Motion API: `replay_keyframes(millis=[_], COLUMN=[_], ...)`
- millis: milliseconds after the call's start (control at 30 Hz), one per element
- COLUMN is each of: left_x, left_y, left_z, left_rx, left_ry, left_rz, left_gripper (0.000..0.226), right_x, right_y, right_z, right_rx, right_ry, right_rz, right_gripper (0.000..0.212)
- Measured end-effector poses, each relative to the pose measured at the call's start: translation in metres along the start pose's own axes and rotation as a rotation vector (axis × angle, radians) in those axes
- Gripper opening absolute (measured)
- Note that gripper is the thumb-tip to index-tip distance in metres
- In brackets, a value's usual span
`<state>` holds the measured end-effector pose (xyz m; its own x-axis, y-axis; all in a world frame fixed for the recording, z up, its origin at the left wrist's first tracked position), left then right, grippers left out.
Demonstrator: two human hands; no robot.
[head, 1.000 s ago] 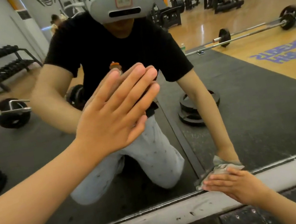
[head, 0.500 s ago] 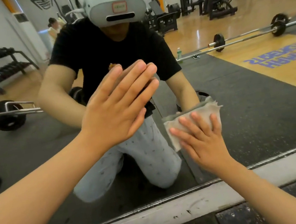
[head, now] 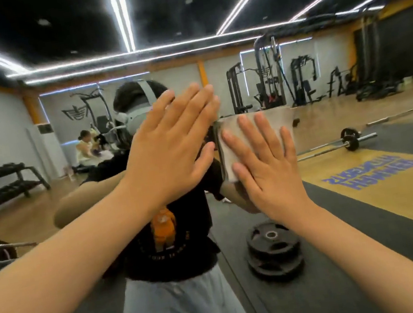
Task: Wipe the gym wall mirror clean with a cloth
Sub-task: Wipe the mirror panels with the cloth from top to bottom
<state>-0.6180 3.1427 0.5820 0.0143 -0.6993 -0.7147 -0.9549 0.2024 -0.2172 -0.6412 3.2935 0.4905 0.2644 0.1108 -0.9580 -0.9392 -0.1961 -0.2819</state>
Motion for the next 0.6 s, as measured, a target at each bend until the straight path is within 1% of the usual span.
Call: replay_keyframes(millis=[133, 233, 367, 433, 500, 600], left_x=[-0.057, -0.104, -0.164, -0.186, -0.204, -0.229], left_y=[-0.014, -0.029, -0.055, -0.061, -0.064, -0.069], left_z=[-0.052, -0.099, -0.160, -0.186, -0.209, -0.238], left_rx=[-0.090, -0.147, -0.148, -0.147, -0.143, -0.149], left_ry=[-0.052, -0.146, -0.250, -0.275, -0.291, -0.315], left_rz=[0.062, 0.083, 0.098, 0.077, 0.056, 0.069], left_gripper=[0.063, 0.068, 0.071, 0.073, 0.080, 0.085], right_x=[-0.060, -0.104, -0.172, -0.212, -0.252, -0.313], right_y=[-0.017, -0.028, -0.044, -0.053, -0.064, -0.081], right_z=[0.003, 0.008, 0.011, 0.011, 0.009, 0.009], right_rx=[0.015, 0.003, 0.001, -0.007, -0.010, -0.022], right_ry=[-0.038, -0.056, -0.052, -0.055, -0.056, -0.055], right_rz=[0.043, 0.039, 0.053, 0.059, 0.069, 0.077], right_gripper=[0.050, 0.053, 0.053, 0.053, 0.053, 0.059])
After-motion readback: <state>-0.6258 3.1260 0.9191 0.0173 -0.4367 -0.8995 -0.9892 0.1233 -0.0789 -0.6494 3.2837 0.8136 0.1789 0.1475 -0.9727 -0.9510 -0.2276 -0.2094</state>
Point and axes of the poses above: each hand's wrist, its own x-axis away from the middle knuckle, its own y-axis out of the palm, z = x × y, the point moved 5 cm from there along -x, towards the middle knuckle
